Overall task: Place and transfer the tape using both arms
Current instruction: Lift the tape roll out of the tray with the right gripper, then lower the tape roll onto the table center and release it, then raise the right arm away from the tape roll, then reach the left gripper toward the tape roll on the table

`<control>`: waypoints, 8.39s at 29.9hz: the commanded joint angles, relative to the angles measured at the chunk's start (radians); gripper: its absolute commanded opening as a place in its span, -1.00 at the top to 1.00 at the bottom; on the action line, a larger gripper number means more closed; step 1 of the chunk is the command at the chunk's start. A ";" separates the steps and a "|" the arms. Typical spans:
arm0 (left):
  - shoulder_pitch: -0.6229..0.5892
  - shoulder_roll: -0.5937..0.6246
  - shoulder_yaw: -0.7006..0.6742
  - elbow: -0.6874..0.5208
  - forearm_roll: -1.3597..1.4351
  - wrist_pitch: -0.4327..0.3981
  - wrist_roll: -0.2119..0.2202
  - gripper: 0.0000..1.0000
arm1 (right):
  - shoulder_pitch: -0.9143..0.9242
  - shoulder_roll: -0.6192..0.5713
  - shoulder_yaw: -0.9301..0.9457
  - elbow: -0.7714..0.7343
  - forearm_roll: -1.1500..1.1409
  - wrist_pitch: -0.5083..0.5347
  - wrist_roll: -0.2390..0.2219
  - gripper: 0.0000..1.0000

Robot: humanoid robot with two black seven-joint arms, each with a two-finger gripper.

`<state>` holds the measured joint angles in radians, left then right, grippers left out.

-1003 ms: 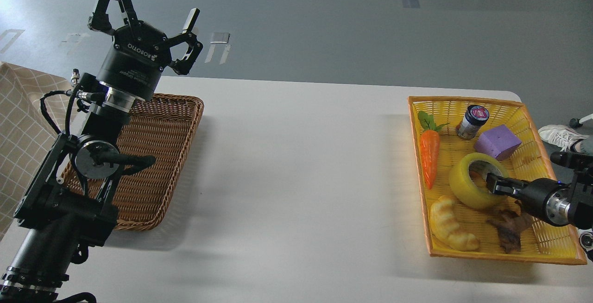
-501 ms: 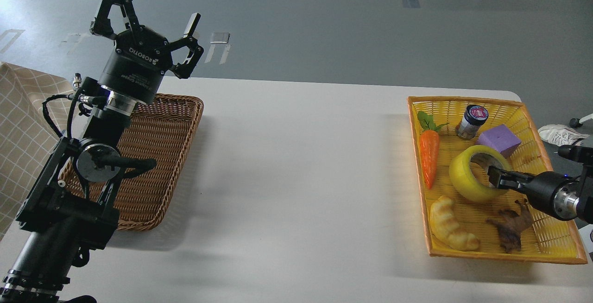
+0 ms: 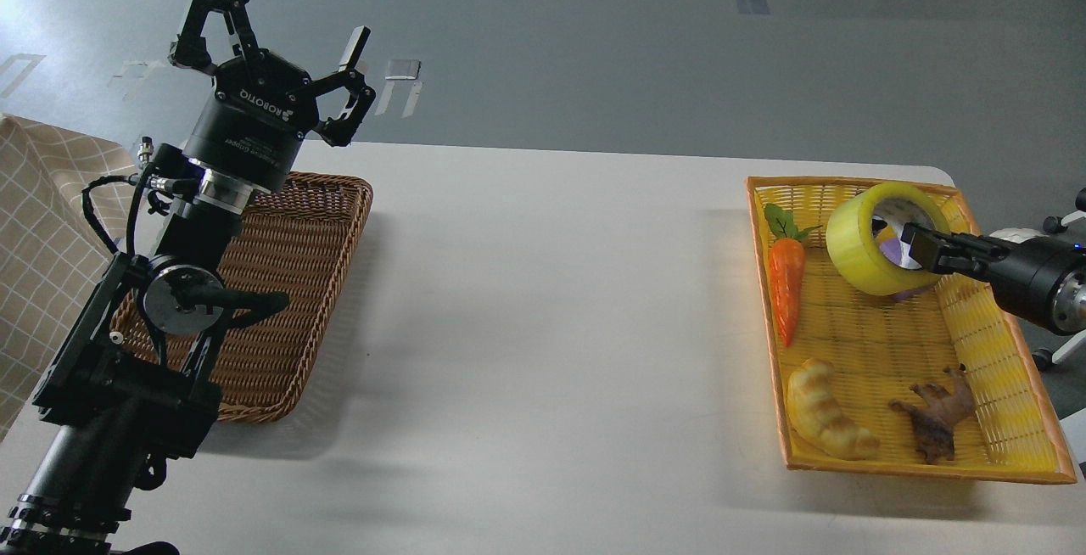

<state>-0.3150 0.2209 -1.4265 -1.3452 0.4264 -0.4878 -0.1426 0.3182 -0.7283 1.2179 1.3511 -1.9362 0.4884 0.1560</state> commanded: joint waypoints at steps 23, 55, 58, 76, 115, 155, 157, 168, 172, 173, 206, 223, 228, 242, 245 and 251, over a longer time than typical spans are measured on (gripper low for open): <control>0.033 0.002 -0.002 0.000 0.000 0.000 0.000 -0.96 | 0.312 0.408 -0.233 -0.159 -0.053 0.000 -0.012 0.43; 0.085 0.014 -0.029 -0.002 0.000 -0.001 0.000 -0.96 | 0.341 0.728 -0.293 -0.420 -0.245 0.000 -0.018 0.42; 0.086 0.014 -0.029 -0.002 0.000 -0.001 0.000 -0.96 | 0.337 0.728 -0.291 -0.435 -0.245 0.000 -0.018 0.42; 0.096 0.014 -0.038 -0.002 0.000 -0.001 0.000 -0.96 | 0.289 0.728 -0.287 -0.438 -0.245 0.000 -0.018 0.27; 0.103 0.012 -0.038 -0.002 0.000 -0.001 0.000 -0.96 | 0.392 0.728 -0.130 -0.442 -0.020 -0.076 -0.006 -0.99; 0.096 0.029 -0.048 -0.017 0.003 -0.001 0.000 -0.96 | 0.059 0.638 0.385 0.376 0.756 -0.074 -0.009 -1.00; 0.096 0.029 -0.048 -0.017 0.003 -0.001 0.000 -0.96 | 0.036 0.647 0.393 0.381 0.786 -0.074 -0.012 -1.00; 0.085 0.037 -0.049 -0.015 0.000 -0.001 0.000 -0.96 | 0.009 0.645 0.420 0.381 0.921 -0.074 -0.015 -1.00; 0.085 0.047 -0.055 -0.015 0.000 -0.001 0.000 -0.96 | -0.001 0.644 0.431 0.381 0.931 -0.074 -0.016 -1.00; 0.085 0.052 -0.058 -0.015 0.000 -0.001 0.000 -0.96 | -0.004 0.644 0.431 0.381 0.931 -0.074 -0.016 -1.00; 0.071 0.041 -0.075 -0.022 -0.041 -0.001 0.002 -0.96 | -0.074 0.592 0.471 0.353 1.013 0.000 0.000 -1.00; 0.028 -0.002 -0.020 -0.045 0.110 -0.001 -0.003 -0.96 | -0.102 0.592 0.456 0.312 1.013 0.000 0.000 -1.00; 0.014 -0.073 -0.022 -0.045 0.175 -0.001 -0.043 -0.96 | -0.102 0.598 0.456 0.287 1.017 0.000 0.000 -1.00; 0.002 -0.069 -0.017 -0.046 0.186 -0.001 -0.072 -0.96 | -0.088 0.650 0.471 0.253 1.108 0.000 0.010 -1.00; -0.003 -0.063 -0.015 -0.045 0.233 0.061 -0.066 -0.96 | -0.087 0.650 0.471 0.253 1.108 0.000 0.008 -1.00; 0.010 -0.086 0.005 -0.069 0.282 0.072 -0.072 -0.96 | -0.088 0.655 0.465 0.252 1.106 0.000 0.008 -1.00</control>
<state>-0.3086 0.1481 -1.4318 -1.4003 0.6954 -0.4213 -0.2097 0.2316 -0.0773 1.6882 1.6038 -0.8284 0.4887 0.1648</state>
